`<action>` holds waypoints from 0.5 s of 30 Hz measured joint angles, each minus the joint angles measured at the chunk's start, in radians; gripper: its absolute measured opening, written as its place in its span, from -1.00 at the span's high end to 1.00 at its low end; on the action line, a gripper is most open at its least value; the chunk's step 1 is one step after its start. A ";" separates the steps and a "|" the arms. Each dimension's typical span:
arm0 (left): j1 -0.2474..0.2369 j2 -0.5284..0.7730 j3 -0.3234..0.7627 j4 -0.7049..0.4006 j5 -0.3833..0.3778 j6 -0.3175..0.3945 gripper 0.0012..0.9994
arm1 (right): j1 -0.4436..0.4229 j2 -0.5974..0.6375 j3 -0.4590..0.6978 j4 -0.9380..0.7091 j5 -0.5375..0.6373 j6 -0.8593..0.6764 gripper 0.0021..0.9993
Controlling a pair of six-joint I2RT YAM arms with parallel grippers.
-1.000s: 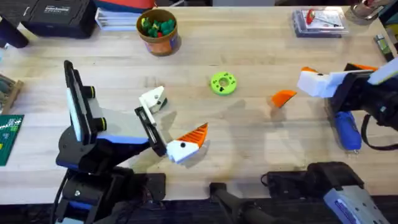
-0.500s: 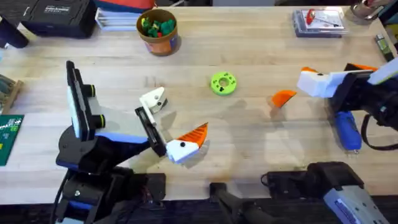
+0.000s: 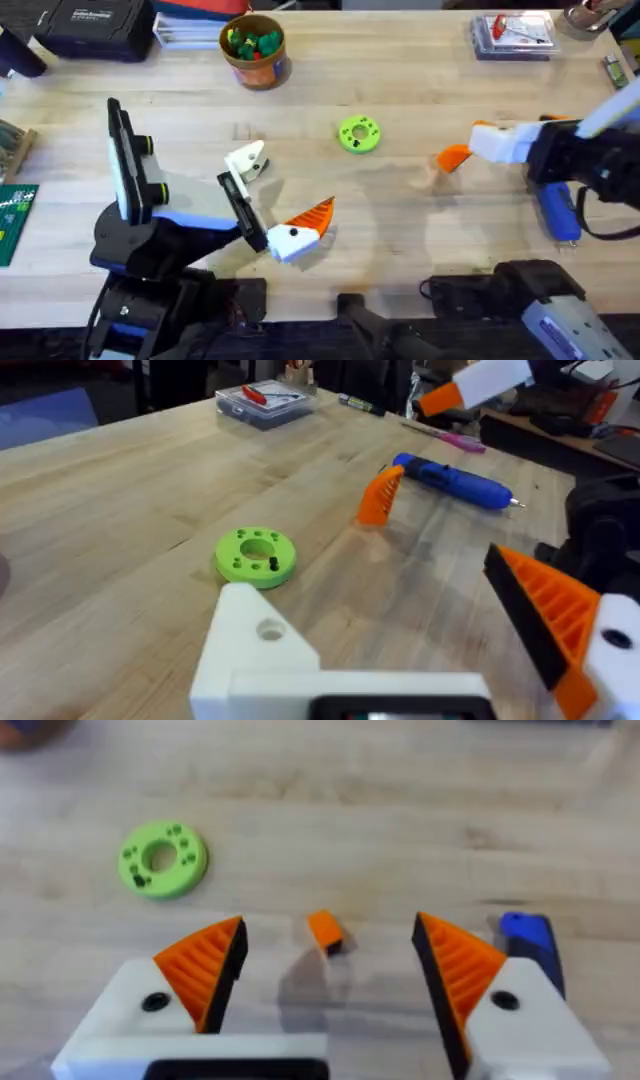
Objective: Pick up the gripper from the table and insert it into the empty holder that is missing its gripper. Then pick up a screw, insert it into the mounting hole, and use the screwdriver to tighten it. Finally, clean up the table by picking up the vegetable and placing it into the bucket.
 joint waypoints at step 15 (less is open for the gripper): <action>0.000 0.000 0.000 0.000 0.000 -0.003 -0.97 | 0.000 0.529 0.248 -0.200 -0.024 -0.178 -0.99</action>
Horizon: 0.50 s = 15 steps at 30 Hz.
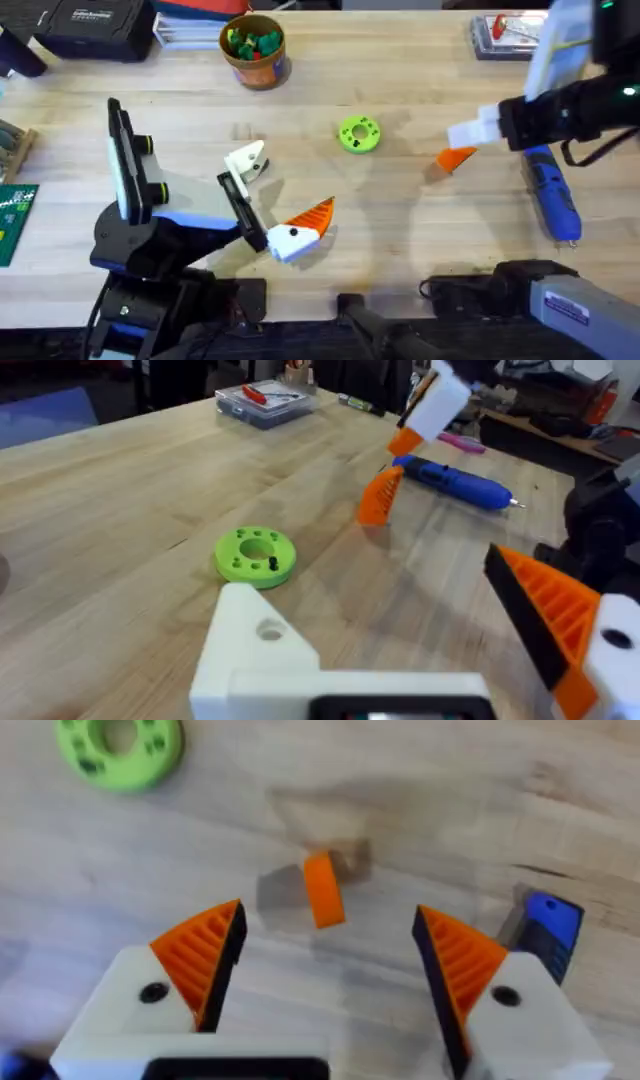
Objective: Pick up the gripper from the table and insert it into the empty holder that is missing its gripper. Then pick up a screw, insert it into the mounting hole, and use the screwdriver to tighten it. Finally, clean up the table by picking up the vegetable and placing it into the bucket.
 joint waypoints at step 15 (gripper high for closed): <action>0.000 0.000 0.000 0.000 0.000 0.000 -0.97 | 0.000 0.282 0.000 0.007 0.054 -0.192 -0.59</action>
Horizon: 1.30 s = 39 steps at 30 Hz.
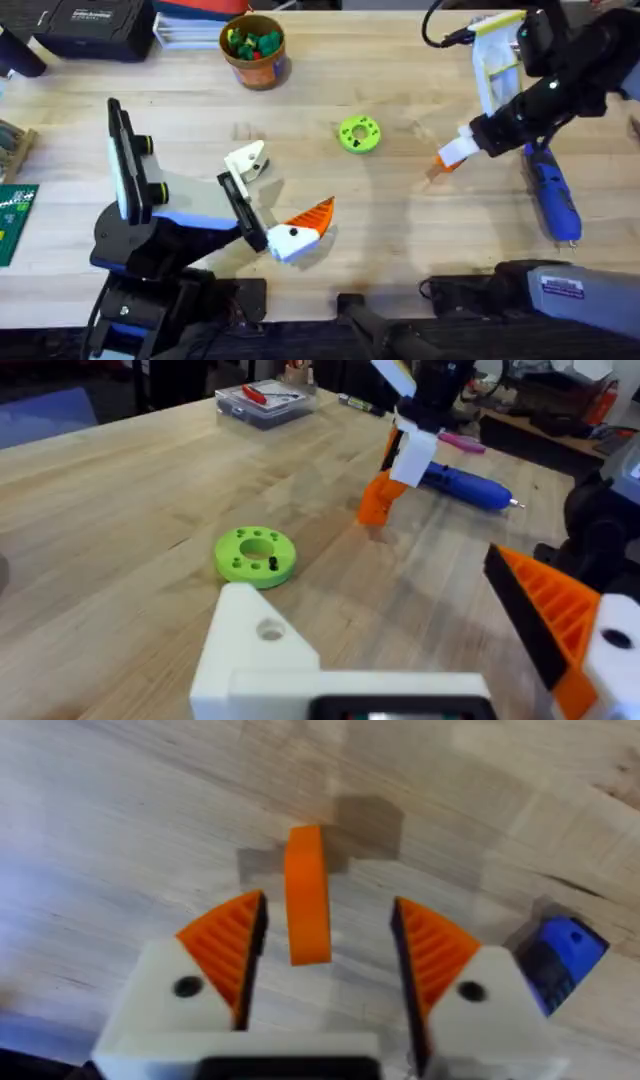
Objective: Pick up the gripper from the table and insert it into the empty holder that is missing its gripper. Then pick up a screw, insert it into the mounting hole, and use the screwdriver to tighten it. Finally, clean up the table by picking up the vegetable and placing it into the bucket.
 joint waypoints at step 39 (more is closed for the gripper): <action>0.000 0.000 0.000 0.000 0.000 0.000 -0.97 | 0.164 -0.154 -0.084 0.331 -0.922 0.457 0.98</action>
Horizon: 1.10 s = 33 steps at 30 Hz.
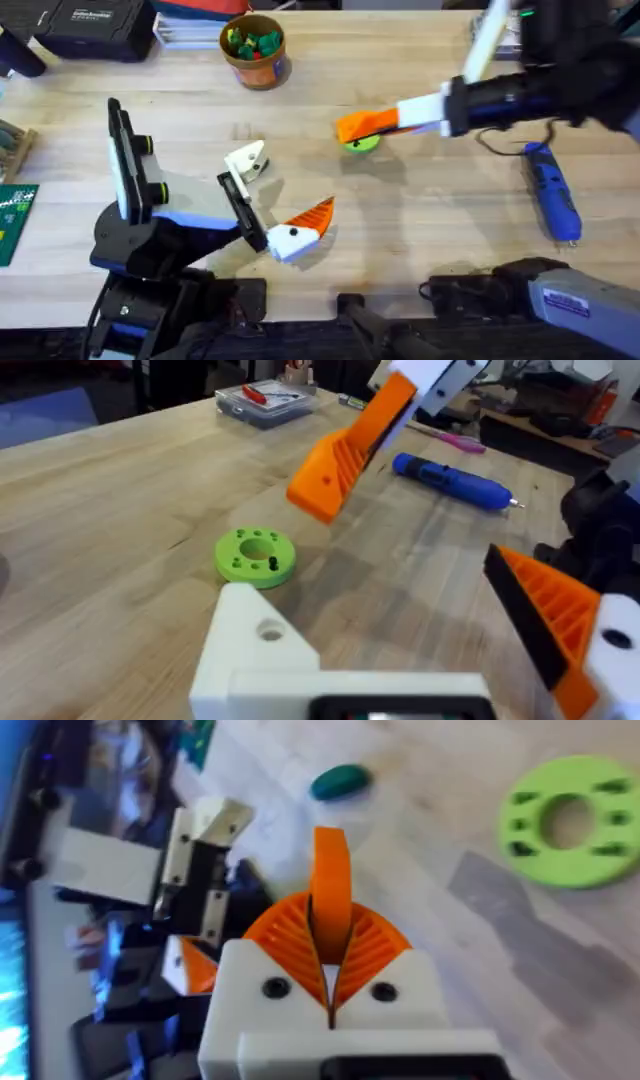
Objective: Pick up the gripper from the table and insert it into the empty holder that is missing its gripper. Then pick up a screw, insert it into the mounting hole, and use the screwdriver to tighten it. Finally, clean up the table by picking up the vegetable and placing it into the bucket.
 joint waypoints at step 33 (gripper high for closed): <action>0.000 0.000 0.000 0.000 0.000 0.000 -0.97 | 0.214 0.471 0.000 0.456 -0.513 0.380 0.99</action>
